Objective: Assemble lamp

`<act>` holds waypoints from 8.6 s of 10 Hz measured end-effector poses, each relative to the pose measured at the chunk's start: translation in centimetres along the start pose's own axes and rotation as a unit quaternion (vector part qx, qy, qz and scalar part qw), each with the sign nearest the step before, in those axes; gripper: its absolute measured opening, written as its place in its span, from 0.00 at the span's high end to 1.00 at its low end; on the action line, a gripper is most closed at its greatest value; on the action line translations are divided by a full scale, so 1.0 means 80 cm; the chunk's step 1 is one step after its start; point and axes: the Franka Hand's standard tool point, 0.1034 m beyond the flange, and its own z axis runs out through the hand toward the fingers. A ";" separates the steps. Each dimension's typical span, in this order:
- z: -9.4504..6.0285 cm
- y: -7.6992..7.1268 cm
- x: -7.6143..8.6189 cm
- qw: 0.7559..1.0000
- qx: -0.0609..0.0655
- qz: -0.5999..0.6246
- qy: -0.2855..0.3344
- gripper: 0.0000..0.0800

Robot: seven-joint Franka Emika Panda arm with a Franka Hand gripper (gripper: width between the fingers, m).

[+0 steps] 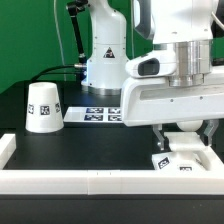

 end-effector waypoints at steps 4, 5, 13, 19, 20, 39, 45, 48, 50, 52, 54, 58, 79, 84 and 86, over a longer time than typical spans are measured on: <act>0.000 0.000 0.000 1.000 0.000 0.000 0.000 0.13; 0.000 0.000 0.000 1.000 0.000 0.000 0.000 0.13; -0.027 -0.029 -0.144 0.997 -0.010 0.058 -0.040 0.13; -0.020 -0.037 -0.164 0.998 -0.011 0.053 -0.038 0.13; -0.029 -0.038 -0.167 0.997 -0.011 0.072 -0.037 0.13; -0.018 -0.100 -0.240 0.969 -0.001 0.243 -0.052 0.13; -0.018 -0.085 -0.244 0.969 -0.004 0.217 -0.115 0.13; -0.015 -0.070 -0.244 0.961 0.000 0.206 -0.186 0.13; -0.022 -0.071 -0.239 0.944 0.004 0.206 -0.259 0.13; -0.029 -0.076 -0.225 0.930 0.029 0.198 -0.309 0.13; -0.030 -0.072 -0.218 0.914 0.050 0.195 -0.353 0.13; -0.022 -0.074 -0.219 0.905 0.052 0.194 -0.374 0.13; 0.025 -0.097 -0.272 0.903 0.031 0.190 -0.384 0.28; -0.001 -0.071 -0.245 0.914 0.053 0.163 -0.368 0.28; -0.033 -0.049 -0.212 0.918 0.071 0.159 -0.356 0.28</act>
Offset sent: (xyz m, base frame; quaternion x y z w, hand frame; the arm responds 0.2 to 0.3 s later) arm 0.0000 0.0000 0.0000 0.0000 0.0000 0.0000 1.0000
